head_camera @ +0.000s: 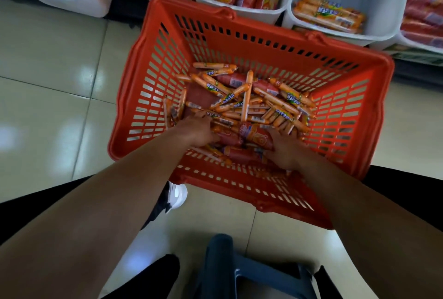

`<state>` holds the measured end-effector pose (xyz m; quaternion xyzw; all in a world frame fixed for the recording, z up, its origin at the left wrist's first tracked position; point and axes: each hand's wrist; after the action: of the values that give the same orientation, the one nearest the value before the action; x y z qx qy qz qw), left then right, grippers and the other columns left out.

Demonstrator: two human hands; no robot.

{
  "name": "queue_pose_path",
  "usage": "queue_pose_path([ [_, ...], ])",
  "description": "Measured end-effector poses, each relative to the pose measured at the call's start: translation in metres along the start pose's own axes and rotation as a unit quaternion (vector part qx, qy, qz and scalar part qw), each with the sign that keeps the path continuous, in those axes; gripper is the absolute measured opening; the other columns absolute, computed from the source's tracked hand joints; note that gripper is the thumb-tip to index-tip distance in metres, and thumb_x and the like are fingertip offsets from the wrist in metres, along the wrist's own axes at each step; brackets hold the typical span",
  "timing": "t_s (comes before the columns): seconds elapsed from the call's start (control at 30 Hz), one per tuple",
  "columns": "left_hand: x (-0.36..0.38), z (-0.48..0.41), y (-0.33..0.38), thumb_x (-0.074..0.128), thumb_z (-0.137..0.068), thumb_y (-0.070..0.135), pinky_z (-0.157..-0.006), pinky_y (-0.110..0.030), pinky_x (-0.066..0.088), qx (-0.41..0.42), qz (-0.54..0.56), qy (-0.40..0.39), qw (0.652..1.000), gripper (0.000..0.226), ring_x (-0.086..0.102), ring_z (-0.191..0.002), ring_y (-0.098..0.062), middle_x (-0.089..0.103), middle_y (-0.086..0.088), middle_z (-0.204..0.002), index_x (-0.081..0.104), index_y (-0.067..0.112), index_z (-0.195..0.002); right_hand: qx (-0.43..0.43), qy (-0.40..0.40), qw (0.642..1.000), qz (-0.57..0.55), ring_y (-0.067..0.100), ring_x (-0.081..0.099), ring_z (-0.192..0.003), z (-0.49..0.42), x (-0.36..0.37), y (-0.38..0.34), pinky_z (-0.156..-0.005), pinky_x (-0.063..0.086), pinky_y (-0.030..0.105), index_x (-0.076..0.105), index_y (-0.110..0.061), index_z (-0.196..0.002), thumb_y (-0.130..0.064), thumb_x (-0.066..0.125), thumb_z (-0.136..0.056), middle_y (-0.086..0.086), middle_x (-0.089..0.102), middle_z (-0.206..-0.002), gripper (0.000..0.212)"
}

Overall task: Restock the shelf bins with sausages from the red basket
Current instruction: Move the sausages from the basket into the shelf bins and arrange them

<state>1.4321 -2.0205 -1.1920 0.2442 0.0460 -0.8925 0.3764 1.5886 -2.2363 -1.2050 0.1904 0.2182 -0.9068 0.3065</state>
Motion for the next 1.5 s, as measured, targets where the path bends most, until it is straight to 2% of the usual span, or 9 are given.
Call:
queue_pose_path([
  [0.1,-0.003,0.006,0.005,0.042,-0.09,0.069,-0.117,-0.056,0.021,-0.01,-0.055,-0.006,0.998,0.081,0.013,-0.149,-0.032,0.011,-0.002,-0.165,0.033,0.019,-0.153,-0.001,0.009,1.0,0.001,0.043,0.038,-0.136,0.001,0.0,-0.002,-0.106,0.04,0.053,0.009,-0.038,-0.156,-0.056,0.056,-0.094,0.013,0.036,-0.155,0.08],
  [0.23,-0.01,0.01,0.007,0.038,-0.088,0.074,-0.117,-0.061,0.007,-0.014,-0.073,-0.002,0.997,0.081,0.007,-0.149,-0.033,0.013,-0.003,-0.163,0.034,0.023,-0.152,0.006,0.026,0.999,0.018,0.044,0.031,-0.14,0.006,0.0,-0.006,-0.108,0.038,0.057,0.01,-0.035,-0.157,-0.052,0.056,-0.095,0.011,0.029,-0.159,0.079],
  [0.4,-0.011,0.008,-0.001,0.04,-0.087,0.075,-0.116,-0.055,0.025,-0.027,-0.07,-0.028,0.997,0.085,0.02,-0.147,-0.037,0.005,-0.005,-0.164,0.022,0.029,-0.155,0.013,0.033,0.999,0.031,0.043,0.031,-0.14,0.009,0.0,-0.01,-0.107,0.037,0.056,0.012,-0.029,-0.157,-0.049,0.056,-0.096,0.01,0.027,-0.159,0.078],
  [0.63,-0.002,0.011,-0.007,0.042,-0.087,0.077,-0.118,-0.055,0.017,-0.015,-0.092,-0.01,0.996,0.092,0.013,-0.15,-0.032,0.014,-0.008,-0.164,0.019,0.021,-0.157,0.013,0.036,0.999,0.031,0.04,0.032,-0.141,0.011,-0.002,-0.014,-0.105,0.038,0.053,0.015,-0.027,-0.158,-0.046,0.056,-0.097,0.009,0.029,-0.159,0.076],
  [0.8,0.003,0.013,-0.008,0.058,-0.076,0.078,-0.108,-0.051,0.034,-0.016,-0.079,-0.019,0.997,0.102,0.038,-0.138,-0.034,0.026,-0.009,-0.156,0.019,0.023,-0.152,0.009,0.034,0.999,0.026,0.04,0.034,-0.139,0.011,-0.002,-0.01,-0.105,0.04,0.055,0.018,-0.031,-0.157,-0.046,0.058,-0.095,0.007,0.032,-0.157,0.075],
  [0.97,0.025,0.017,-0.021,0.059,-0.061,0.09,-0.118,-0.049,0.026,0.01,-0.082,-0.052,0.995,0.123,0.02,-0.148,-0.032,0.015,-0.005,-0.164,0.015,0.028,-0.157,-0.006,0.035,0.999,-0.006,0.033,0.051,-0.126,0.015,0.005,-0.01,-0.1,0.046,0.05,0.03,-0.026,-0.152,-0.045,0.064,-0.091,0.007,0.045,-0.145,0.072],
  [1.17,0.032,0.028,-0.019,0.059,-0.059,0.091,-0.113,-0.043,0.034,0.02,0.008,-0.036,0.999,0.109,0.039,-0.14,-0.027,0.041,-0.001,-0.156,0.035,0.036,-0.15,-0.022,0.02,0.999,-0.024,0.028,0.06,-0.112,0.018,0.0,-0.012,-0.092,0.051,0.043,0.041,-0.027,-0.145,-0.045,0.069,-0.086,0.005,0.061,-0.13,0.067],
  [1.33,0.019,0.045,-0.007,0.065,-0.074,0.075,-0.099,-0.034,0.04,0.04,0.062,0.002,0.997,0.084,0.052,-0.127,-0.024,0.056,-0.002,-0.141,0.049,0.026,-0.14,-0.006,0.007,1.0,-0.001,0.029,0.061,-0.108,0.024,-0.008,-0.023,-0.091,0.052,0.044,0.039,-0.027,-0.143,-0.054,0.065,-0.085,0.005,0.062,-0.127,0.069],
  [1.5,0.008,0.061,0.001,0.059,-0.082,0.071,-0.085,-0.037,0.052,0.025,-0.01,0.054,0.998,0.066,0.063,-0.103,-0.028,0.065,-0.012,-0.116,0.063,0.014,-0.116,0.032,-0.005,0.999,-0.03,0.037,0.055,-0.121,0.034,-0.011,-0.032,-0.099,0.047,0.047,0.028,-0.023,-0.151,-0.056,0.065,-0.083,0.014,0.054,-0.14,0.084],
])
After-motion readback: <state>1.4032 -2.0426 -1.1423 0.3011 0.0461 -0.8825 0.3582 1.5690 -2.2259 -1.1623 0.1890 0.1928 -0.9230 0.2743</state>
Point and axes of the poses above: each hand's wrist, its own z-axis away from the middle knuckle, its own x-axis out of the palm, y = z × x
